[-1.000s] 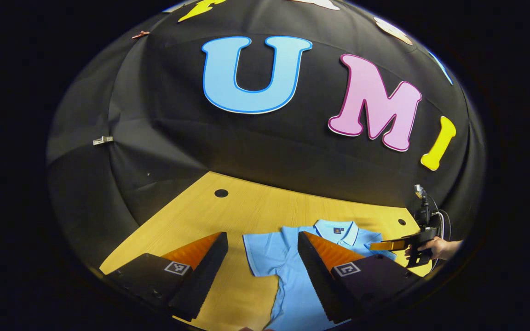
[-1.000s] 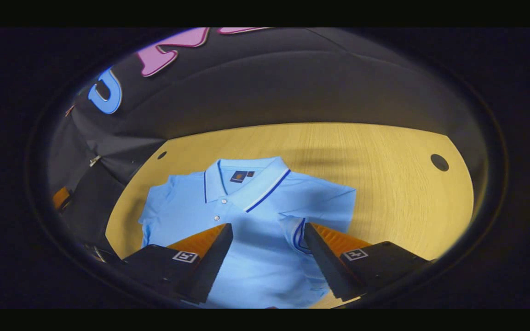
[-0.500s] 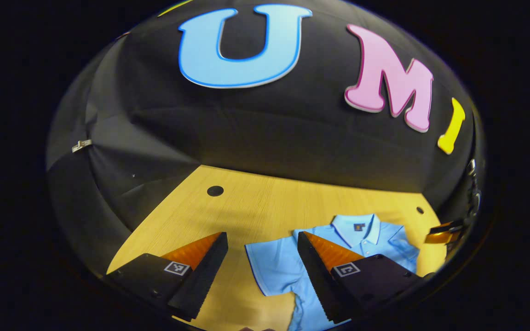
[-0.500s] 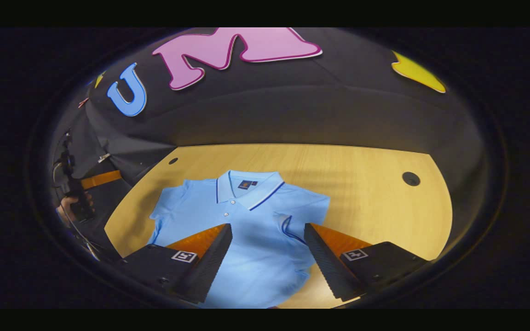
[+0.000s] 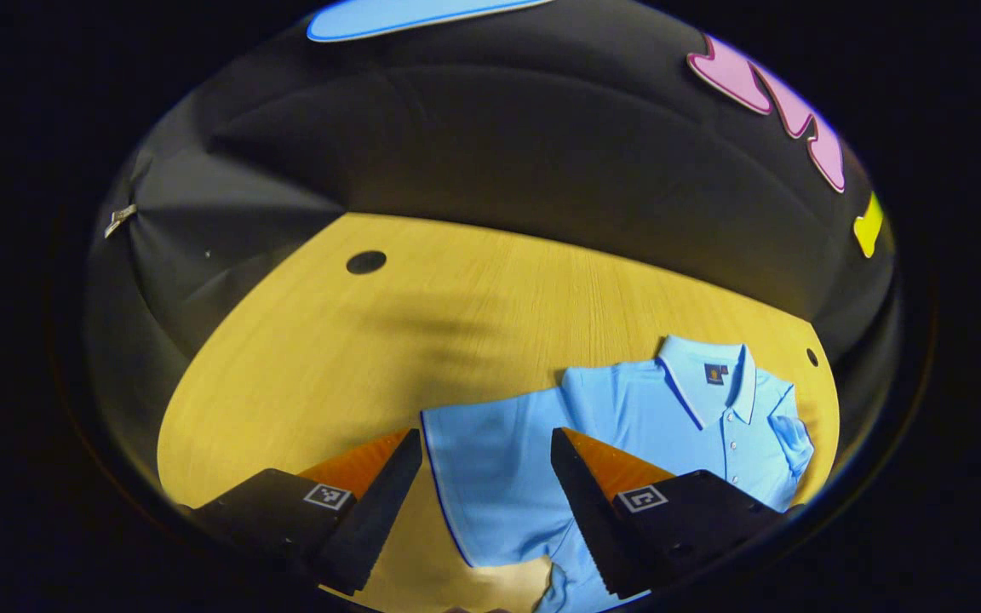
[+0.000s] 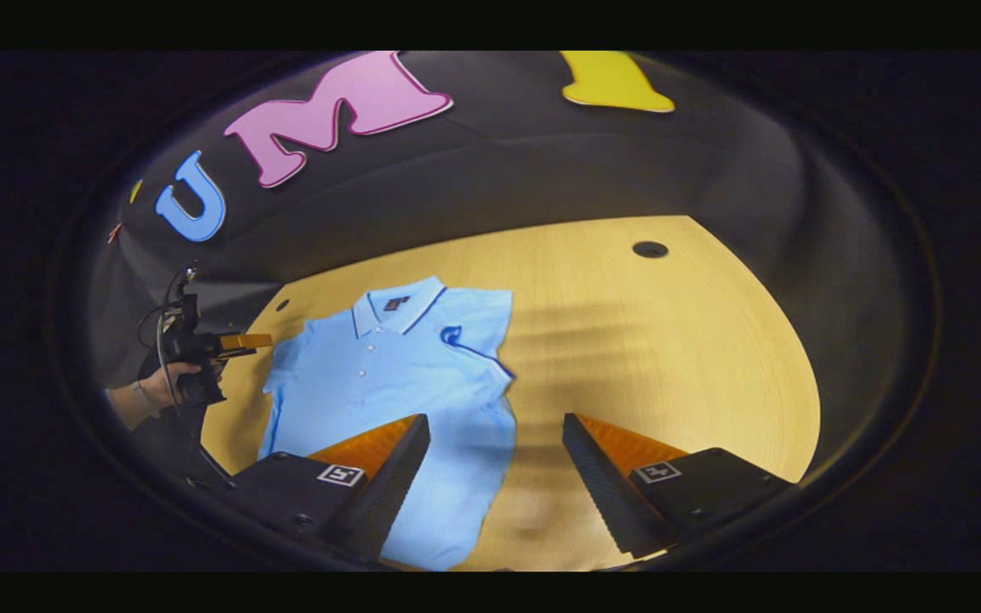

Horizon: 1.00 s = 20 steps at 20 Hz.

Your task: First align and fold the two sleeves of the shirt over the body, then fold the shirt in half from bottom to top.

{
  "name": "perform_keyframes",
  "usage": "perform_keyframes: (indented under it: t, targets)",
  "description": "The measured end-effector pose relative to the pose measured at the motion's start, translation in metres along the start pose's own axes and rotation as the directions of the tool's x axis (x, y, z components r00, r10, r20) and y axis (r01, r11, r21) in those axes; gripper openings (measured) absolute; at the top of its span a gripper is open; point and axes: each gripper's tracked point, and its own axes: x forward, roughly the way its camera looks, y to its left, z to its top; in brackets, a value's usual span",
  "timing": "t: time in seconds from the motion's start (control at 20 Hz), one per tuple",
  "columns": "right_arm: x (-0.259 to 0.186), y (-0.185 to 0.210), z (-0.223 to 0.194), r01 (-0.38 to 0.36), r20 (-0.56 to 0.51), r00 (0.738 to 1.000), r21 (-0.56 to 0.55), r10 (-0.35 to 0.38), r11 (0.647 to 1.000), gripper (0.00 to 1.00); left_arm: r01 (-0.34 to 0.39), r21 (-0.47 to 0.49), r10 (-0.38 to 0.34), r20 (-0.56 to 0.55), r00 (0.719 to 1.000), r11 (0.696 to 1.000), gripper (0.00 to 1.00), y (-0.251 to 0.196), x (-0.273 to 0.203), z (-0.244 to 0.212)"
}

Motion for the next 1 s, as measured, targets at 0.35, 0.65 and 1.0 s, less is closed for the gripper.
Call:
perform_keyframes:
  t: [0.35, 0.65, 1.0]
  targets:
    - [-0.019, -0.02, -0.011, 0.043, 0.006, 0.999, 0.062, -0.044, 0.997, 0.98, -0.05, 0.054, 0.055, -0.096, 0.994, 0.997, 0.98, 0.005, 0.023, -0.024]
    - [-0.015, -0.013, -0.006, 0.013, 0.016, 1.0, 0.106, -0.015, 0.994, 0.98, 0.001, 0.04, 0.001, -0.042, 0.999, 0.999, 0.12, -0.011, 0.023, -0.023]
    - [-0.017, -0.008, -0.003, 0.002, 0.027, 1.0, 0.112, -0.005, 0.994, 0.98, 0.006, -0.077, -0.01, -0.05, 0.999, 0.997, 0.06, -0.02, 0.001, -0.009]
